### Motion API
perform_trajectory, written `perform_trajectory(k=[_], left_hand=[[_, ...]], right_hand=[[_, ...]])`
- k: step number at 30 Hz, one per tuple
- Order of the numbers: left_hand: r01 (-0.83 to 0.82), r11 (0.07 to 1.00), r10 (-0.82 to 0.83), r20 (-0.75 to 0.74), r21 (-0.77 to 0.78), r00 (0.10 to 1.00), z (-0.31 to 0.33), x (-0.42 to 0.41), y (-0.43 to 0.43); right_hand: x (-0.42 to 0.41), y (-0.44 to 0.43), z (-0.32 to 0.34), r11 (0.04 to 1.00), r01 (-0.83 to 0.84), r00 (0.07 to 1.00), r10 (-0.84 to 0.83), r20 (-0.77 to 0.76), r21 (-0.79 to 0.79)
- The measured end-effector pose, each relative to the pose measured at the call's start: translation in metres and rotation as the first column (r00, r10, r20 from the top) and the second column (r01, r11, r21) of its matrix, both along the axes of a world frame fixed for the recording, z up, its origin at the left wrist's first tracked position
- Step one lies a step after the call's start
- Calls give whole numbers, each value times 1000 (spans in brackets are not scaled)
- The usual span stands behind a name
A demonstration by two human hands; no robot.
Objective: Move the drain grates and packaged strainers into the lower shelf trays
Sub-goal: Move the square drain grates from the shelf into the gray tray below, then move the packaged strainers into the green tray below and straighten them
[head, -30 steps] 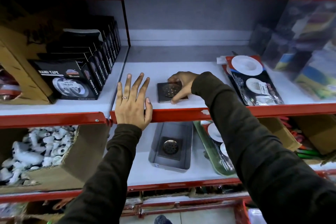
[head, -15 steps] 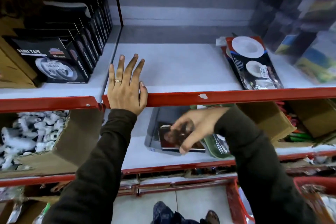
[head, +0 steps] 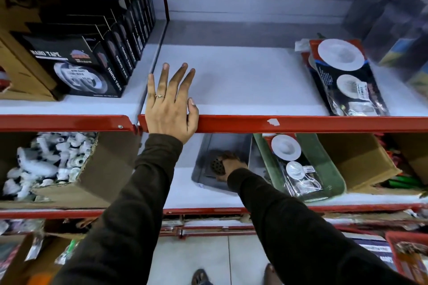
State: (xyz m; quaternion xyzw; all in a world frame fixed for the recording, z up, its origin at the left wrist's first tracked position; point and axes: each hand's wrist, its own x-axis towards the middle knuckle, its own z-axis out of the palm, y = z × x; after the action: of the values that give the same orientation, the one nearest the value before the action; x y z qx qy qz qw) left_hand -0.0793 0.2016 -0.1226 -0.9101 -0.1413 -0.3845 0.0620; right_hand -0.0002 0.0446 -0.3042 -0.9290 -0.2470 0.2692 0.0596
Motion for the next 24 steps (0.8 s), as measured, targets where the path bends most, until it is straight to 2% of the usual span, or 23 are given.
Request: perform_trajectory(k=[2, 5, 10, 14, 16, 17, 19, 20, 21, 23, 24], left_hand=[[-15, 1000, 15, -23, 1, 1000, 1, 0, -1], [-21, 1000, 20, -45, -12, 999, 3, -1, -3], [-18, 998, 14, -70, -66, 997, 8, -6, -12], [-34, 978, 28, -33, -206, 999, 9, -8, -42], [-8, 968, 12, 13, -250, 1000, 12, 2, -80], [19, 962, -11, 31, -273, 999, 17, 11, -104], [47, 947, -49, 3, -316, 999, 27, 33, -151], [48, 940, -66, -44, -338, 997, 35, 46, -177], [35, 933, -81, -114, -358, 990, 42, 59, -201], [-9, 924, -109, -284, -382, 953, 49, 83, -235], [-25, 923, -122, -355, -383, 927, 49, 92, -247]], right_hand=[[1, -4, -4, 998, 33, 999, -33, -3, 53], [-6, -19, 7, 967, 69, 992, -94, 90, 245], [-34, -67, 55, 823, 37, 945, -212, 247, 567], [-39, -123, 117, 594, -176, 816, -358, 454, 785], [-22, -159, 160, 472, -243, 732, -485, 479, 848], [-8, -179, 178, 445, -241, 685, -551, 476, 863], [25, -214, 204, 515, -101, 566, -674, 475, 851], [43, -231, 212, 575, 37, 506, -716, 481, 817], [61, -247, 216, 633, 193, 489, -724, 486, 749], [87, -266, 219, 707, 436, 573, -695, 433, 557], [95, -271, 219, 727, 486, 622, -677, 393, 484]])
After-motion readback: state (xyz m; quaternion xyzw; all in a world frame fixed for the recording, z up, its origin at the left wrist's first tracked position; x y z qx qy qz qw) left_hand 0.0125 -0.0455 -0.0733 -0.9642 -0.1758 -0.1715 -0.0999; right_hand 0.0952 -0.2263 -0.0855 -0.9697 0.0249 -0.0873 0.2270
